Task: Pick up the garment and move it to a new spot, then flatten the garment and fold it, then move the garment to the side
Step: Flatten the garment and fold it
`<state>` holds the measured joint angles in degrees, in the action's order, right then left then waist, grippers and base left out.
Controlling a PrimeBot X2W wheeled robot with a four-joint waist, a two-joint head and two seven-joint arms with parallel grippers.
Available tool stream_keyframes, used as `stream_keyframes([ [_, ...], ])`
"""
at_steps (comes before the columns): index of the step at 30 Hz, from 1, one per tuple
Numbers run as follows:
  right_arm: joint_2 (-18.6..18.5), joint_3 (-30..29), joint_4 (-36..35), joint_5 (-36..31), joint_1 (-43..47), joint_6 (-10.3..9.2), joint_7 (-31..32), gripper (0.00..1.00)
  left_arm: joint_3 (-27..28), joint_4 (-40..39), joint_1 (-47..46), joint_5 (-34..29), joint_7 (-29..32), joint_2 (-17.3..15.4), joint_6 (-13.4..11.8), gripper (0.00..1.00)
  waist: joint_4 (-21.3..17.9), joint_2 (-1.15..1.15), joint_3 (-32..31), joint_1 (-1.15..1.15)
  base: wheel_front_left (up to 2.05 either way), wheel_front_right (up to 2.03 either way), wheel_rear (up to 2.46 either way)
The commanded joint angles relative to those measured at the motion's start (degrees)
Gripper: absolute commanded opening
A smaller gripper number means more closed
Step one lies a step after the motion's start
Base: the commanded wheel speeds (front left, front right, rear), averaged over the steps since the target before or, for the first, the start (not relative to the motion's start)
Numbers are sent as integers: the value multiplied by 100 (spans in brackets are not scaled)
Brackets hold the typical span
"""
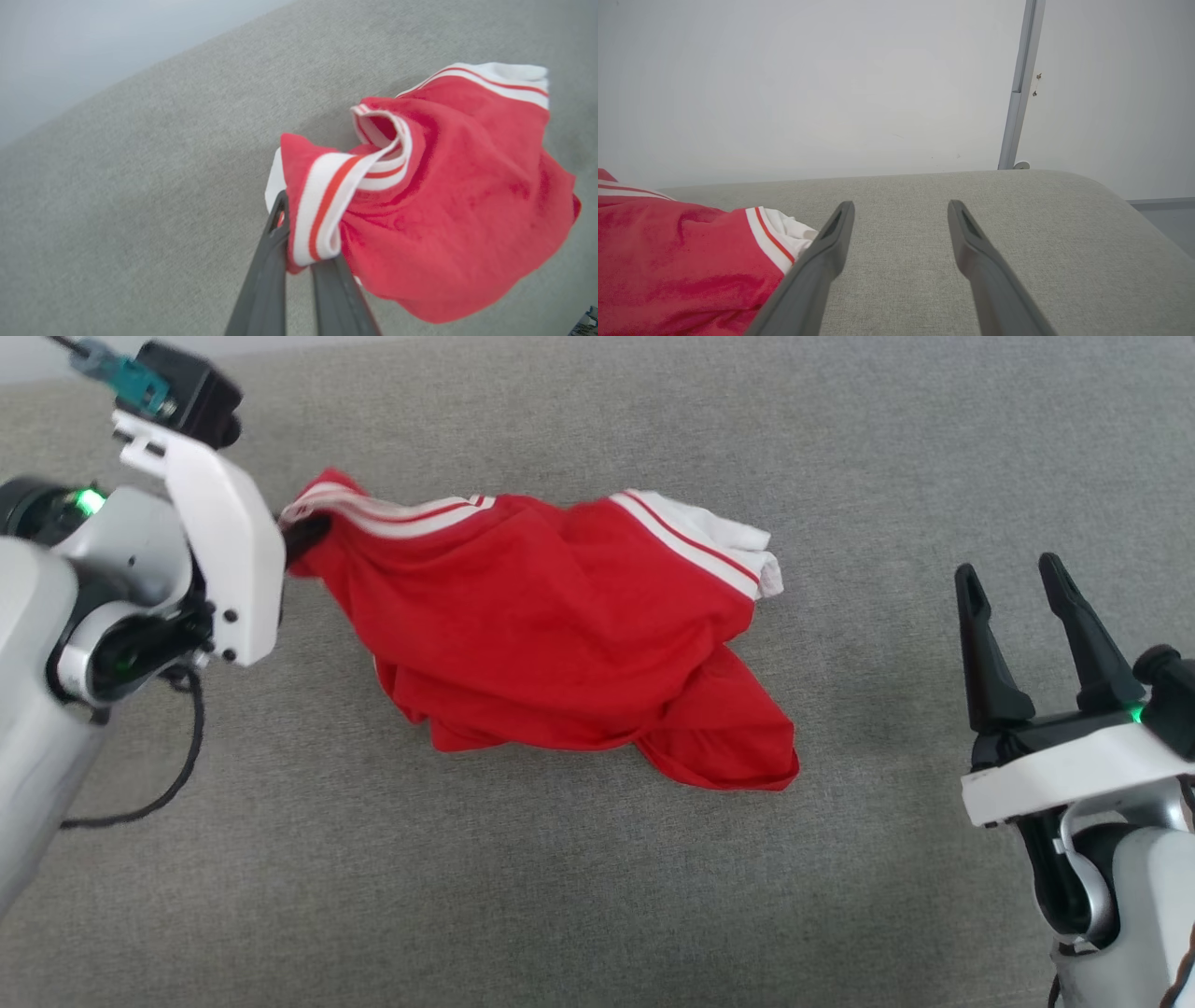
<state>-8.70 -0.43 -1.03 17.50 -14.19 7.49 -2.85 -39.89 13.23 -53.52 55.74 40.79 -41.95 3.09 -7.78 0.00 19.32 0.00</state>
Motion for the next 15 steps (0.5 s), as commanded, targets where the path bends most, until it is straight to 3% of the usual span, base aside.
stream_keyframes([
  [1, 17, 37, 10, -48, -84, 0, -7, 100, -41, 141, -176, -151, -106, 123, 48, 0, -24, 0, 25, 0, 0, 0, 0],
  [15, 36, 330, 121, -4, -299, 0, -95, 100, -630, 1969, -660, -530, -455, 824, 377, 0, -323, 0, 245, 0, 0, 0, 0],
])
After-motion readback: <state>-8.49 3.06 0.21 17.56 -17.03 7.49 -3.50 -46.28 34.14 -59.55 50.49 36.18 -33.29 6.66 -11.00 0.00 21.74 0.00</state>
